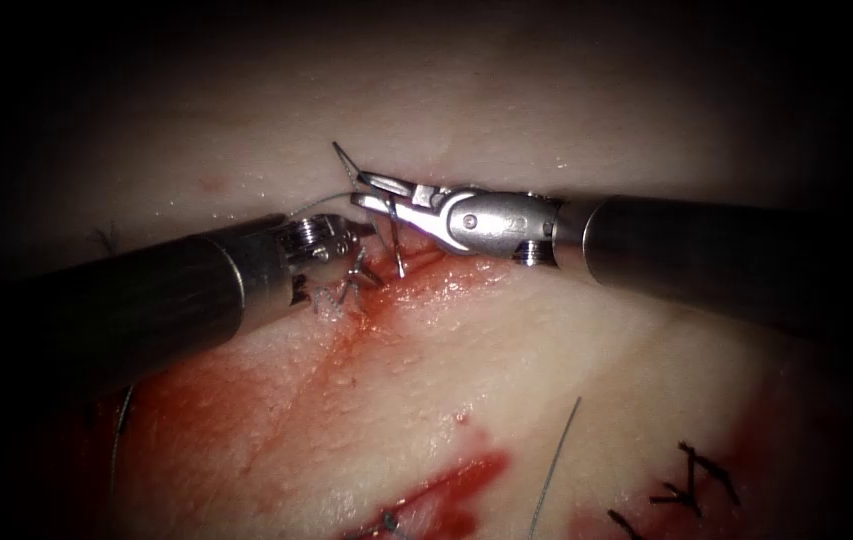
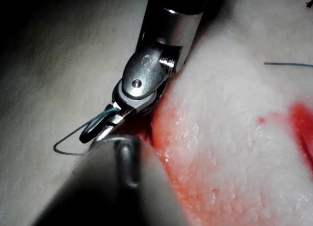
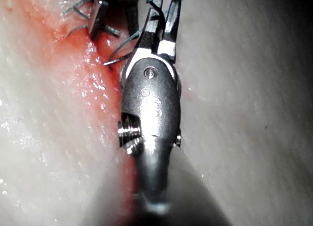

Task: Wound Closure

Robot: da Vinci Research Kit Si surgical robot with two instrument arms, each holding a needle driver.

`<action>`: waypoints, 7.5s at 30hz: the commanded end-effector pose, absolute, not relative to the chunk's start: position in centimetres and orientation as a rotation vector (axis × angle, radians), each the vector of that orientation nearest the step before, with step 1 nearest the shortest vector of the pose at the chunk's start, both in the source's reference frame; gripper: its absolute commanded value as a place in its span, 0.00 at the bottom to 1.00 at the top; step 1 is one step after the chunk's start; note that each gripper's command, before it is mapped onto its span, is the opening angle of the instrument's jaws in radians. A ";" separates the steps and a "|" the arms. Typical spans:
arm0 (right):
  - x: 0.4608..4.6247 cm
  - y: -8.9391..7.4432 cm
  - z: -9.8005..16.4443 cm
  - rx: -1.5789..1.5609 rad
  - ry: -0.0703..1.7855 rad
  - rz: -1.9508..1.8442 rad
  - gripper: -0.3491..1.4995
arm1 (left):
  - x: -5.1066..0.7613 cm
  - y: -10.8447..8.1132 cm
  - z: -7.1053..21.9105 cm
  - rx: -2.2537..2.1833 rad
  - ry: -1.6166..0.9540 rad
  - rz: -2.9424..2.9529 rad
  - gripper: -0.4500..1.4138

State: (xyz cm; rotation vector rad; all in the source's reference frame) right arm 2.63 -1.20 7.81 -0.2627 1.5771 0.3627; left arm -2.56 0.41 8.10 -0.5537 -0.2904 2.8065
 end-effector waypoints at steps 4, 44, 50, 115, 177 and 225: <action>2.64 -1.1 7.9 -0.254 1.578 0.361 0.00 | -2.69 0.5 7.8 -0.617 -0.199 2.803 0.61; 2.59 -0.9 7.8 -0.154 1.601 0.513 0.00 | -3.03 -0.3 8.1 -0.639 -0.214 2.849 0.44; 2.59 -0.9 7.7 -0.137 1.597 0.536 0.00 | -3.03 -0.3 8.1 -0.641 -0.226 2.852 0.44; 1.96 -1.2 7.6 0.838 1.346 1.222 0.91 | -2.80 -0.1 8.0 -1.092 -0.055 2.975 0.53; 1.86 -1.6 7.2 0.329 1.376 0.439 0.82 | -2.50 -0.4 5.8 -1.852 -0.560 2.223 0.00; 3.07 -2.8 5.8 0.343 1.198 0.139 0.00 | -1.72 -0.8 5.0 -1.621 0.056 2.197 0.03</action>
